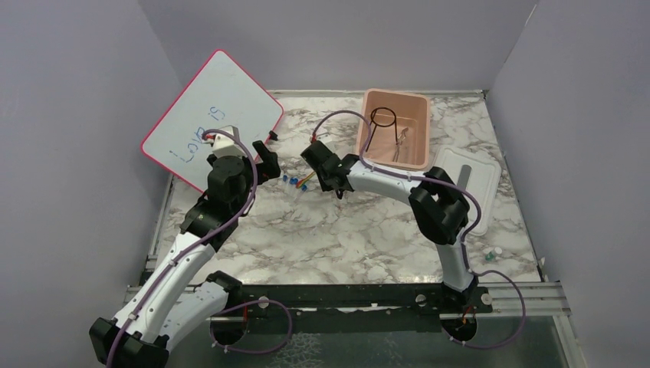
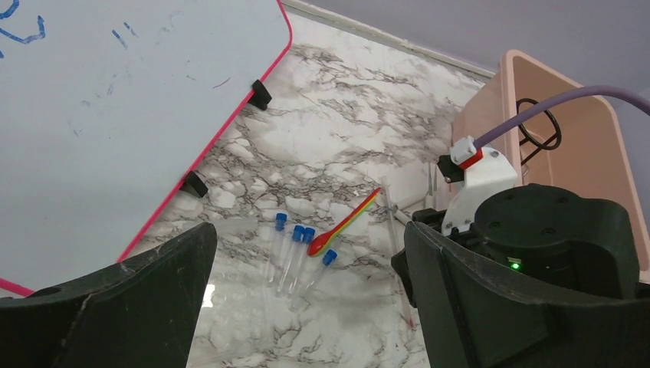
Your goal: Organize the chemistry lab equipment
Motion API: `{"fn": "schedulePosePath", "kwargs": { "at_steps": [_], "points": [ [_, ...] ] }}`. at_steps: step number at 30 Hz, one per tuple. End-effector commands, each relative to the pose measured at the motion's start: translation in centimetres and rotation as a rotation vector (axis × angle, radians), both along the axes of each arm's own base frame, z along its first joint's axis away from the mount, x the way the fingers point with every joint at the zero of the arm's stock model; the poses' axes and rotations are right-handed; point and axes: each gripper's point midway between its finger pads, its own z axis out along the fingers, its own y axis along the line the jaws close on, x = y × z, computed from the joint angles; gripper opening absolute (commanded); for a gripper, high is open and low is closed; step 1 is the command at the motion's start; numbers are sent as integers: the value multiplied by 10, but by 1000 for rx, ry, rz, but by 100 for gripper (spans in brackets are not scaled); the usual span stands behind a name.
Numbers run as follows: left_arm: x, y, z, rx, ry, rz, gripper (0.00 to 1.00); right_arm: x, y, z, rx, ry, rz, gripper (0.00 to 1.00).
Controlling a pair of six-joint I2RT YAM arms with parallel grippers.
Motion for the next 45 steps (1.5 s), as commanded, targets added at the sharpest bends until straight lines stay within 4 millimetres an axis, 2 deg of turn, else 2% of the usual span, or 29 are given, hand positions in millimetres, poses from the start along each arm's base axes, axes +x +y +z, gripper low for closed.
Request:
{"fn": "schedulePosePath", "kwargs": {
  "at_steps": [1,4,9,15,23,25,28,34,38,43,45],
  "points": [
    [1,2,-6,2,12,9,95,11,-10,-8,-18,-3,-64,31],
    [2,1,-8,4,18,6,95,13,-14,-18,-16,29,-81,31],
    [3,-2,-11,6,28,-5,95,8,-10,-40,12,108,-49,31],
    [3,-2,-13,10,36,-4,95,6,-8,-53,48,169,-47,29],
    [3,-3,-13,9,37,-9,95,8,-14,-55,11,167,-35,6],
    [3,-3,-13,9,38,-9,95,9,-13,-47,17,151,-20,1],
    [3,-3,-12,9,35,-11,95,8,-4,-30,71,133,41,1],
    [3,-3,-12,8,33,-12,95,-4,15,32,236,55,198,1],
    [3,-4,-12,6,33,-13,95,-9,9,57,259,32,189,1],
    [3,-4,-11,5,33,-16,95,-13,-5,78,255,0,154,1],
    [2,-4,-11,4,32,-17,95,-13,-12,95,265,-41,135,1]
  ]
}}
